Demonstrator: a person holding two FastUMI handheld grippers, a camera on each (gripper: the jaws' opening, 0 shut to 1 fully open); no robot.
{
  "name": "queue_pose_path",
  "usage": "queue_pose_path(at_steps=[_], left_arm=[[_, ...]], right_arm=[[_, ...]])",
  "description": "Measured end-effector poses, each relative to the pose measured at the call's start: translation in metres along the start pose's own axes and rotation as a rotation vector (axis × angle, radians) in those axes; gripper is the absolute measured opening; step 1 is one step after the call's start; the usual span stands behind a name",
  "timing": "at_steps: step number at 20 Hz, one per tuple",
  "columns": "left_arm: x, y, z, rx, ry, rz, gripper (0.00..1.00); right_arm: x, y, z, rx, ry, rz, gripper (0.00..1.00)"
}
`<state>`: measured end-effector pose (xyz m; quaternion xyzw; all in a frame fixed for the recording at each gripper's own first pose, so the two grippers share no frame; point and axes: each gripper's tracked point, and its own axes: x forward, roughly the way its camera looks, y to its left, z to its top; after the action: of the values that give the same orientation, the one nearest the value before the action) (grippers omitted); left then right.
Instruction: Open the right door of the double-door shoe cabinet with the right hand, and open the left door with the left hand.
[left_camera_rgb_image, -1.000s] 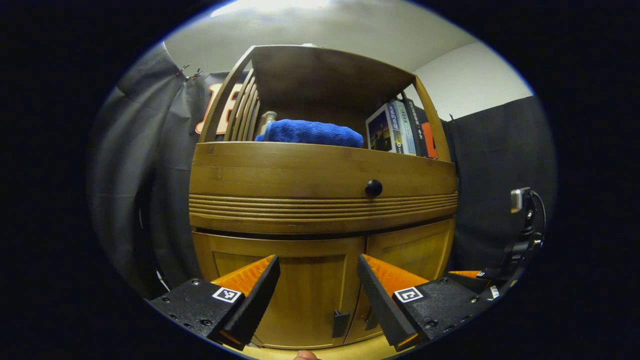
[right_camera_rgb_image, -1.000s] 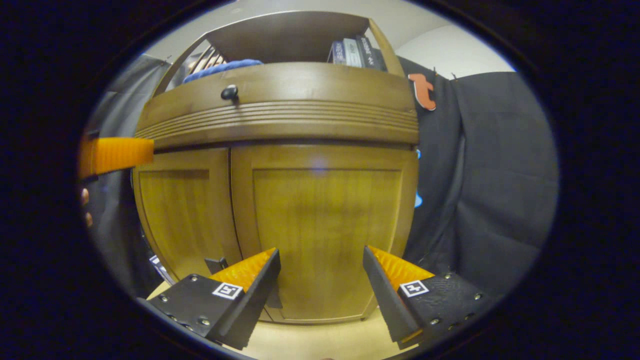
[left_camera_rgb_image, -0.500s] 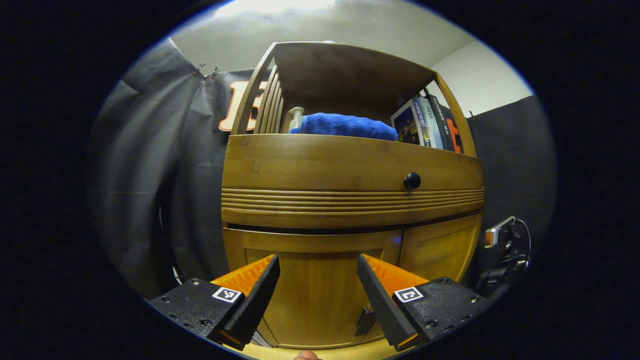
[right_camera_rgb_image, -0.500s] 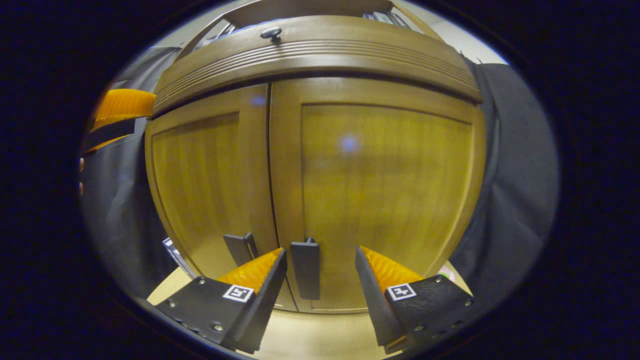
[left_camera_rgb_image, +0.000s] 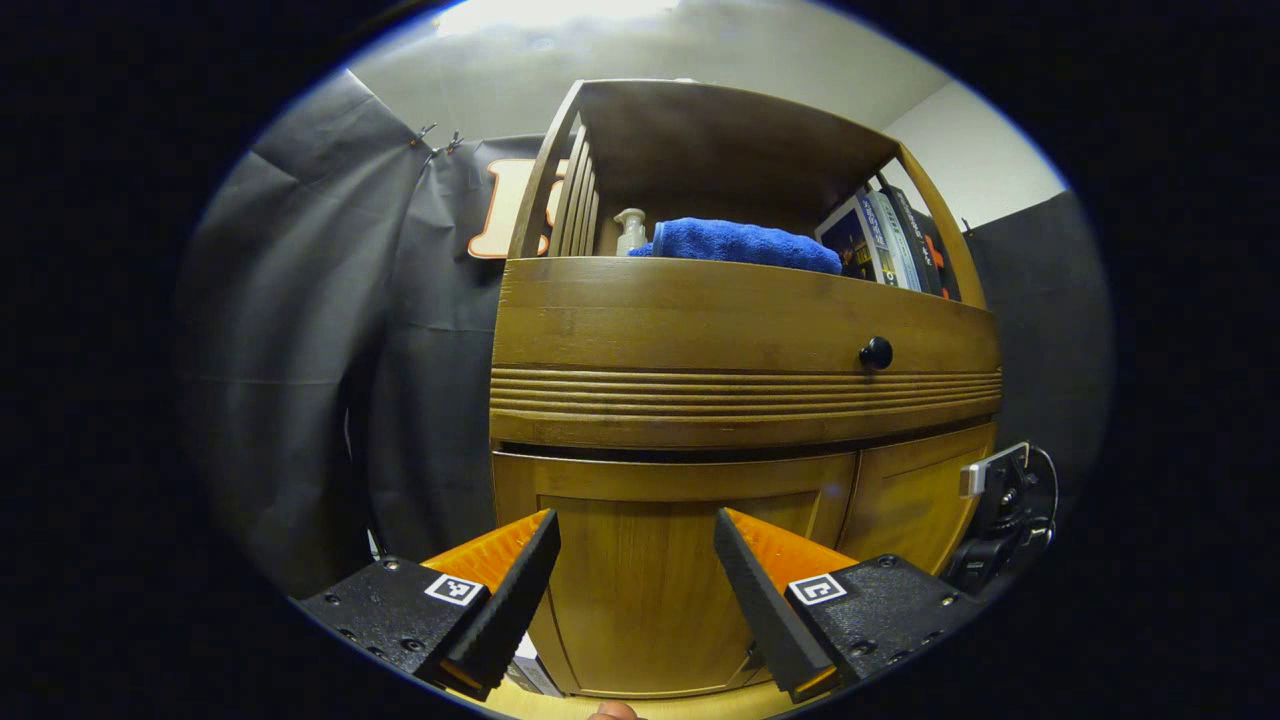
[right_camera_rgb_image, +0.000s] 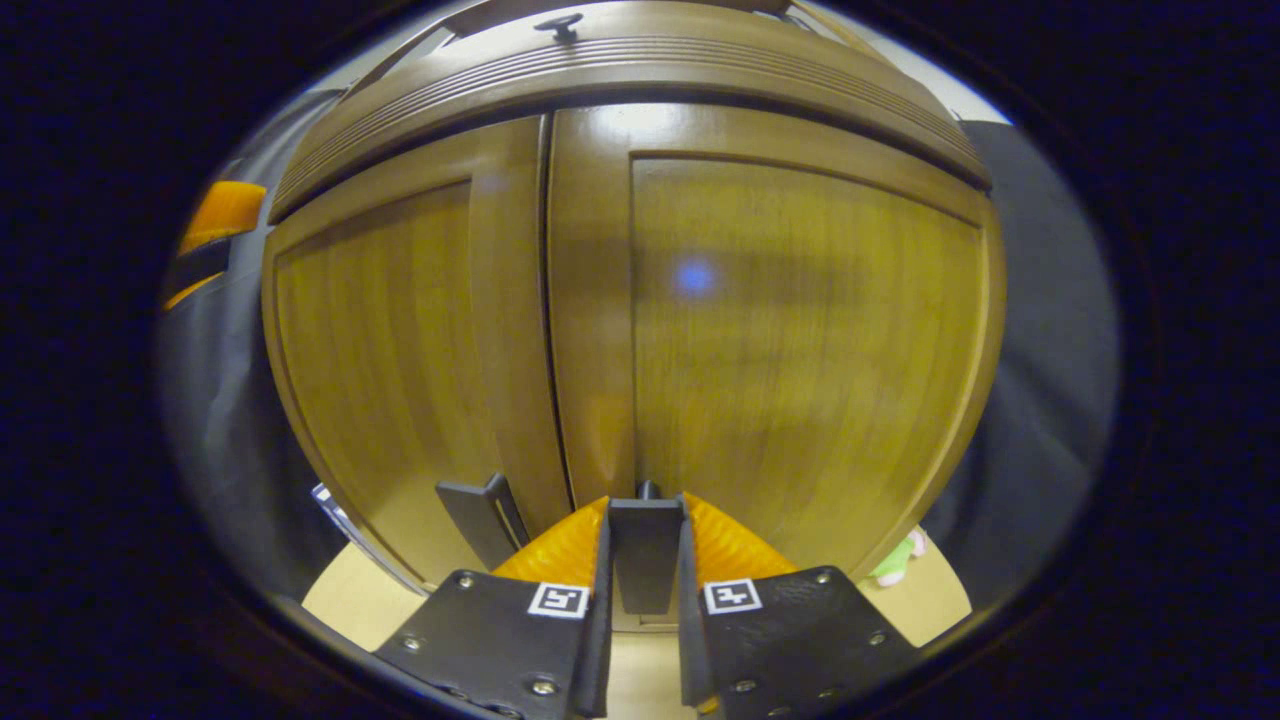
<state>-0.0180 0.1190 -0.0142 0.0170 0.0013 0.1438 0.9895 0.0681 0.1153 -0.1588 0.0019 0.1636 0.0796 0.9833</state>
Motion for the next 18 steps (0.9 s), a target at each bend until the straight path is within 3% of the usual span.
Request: queue_pose_path(at_steps=[1, 2, 9, 18], left_arm=[[0.0, -0.001, 0.0, 0.001, 0.0, -0.002, 0.92], [-0.001, -0.002, 0.0, 0.001, -0.001, -0.004, 0.95], [-0.004, -0.018, 0.009, -0.006, -0.025, -0.04, 0.95], [-0.011, -0.065, 0.005, -0.019, -0.017, -0.153, 0.95]], right_arm=[[-0.002, -0.001, 0.001, 0.0, -0.004, -0.004, 0.28], [-0.002, -0.001, 0.0, 0.007, -0.006, -0.008, 0.28], [-0.004, -0.002, 0.001, 0.044, -0.021, -0.035, 0.28], [-0.008, -0.005, 0.003, 0.107, -0.026, -0.092, 0.27]])
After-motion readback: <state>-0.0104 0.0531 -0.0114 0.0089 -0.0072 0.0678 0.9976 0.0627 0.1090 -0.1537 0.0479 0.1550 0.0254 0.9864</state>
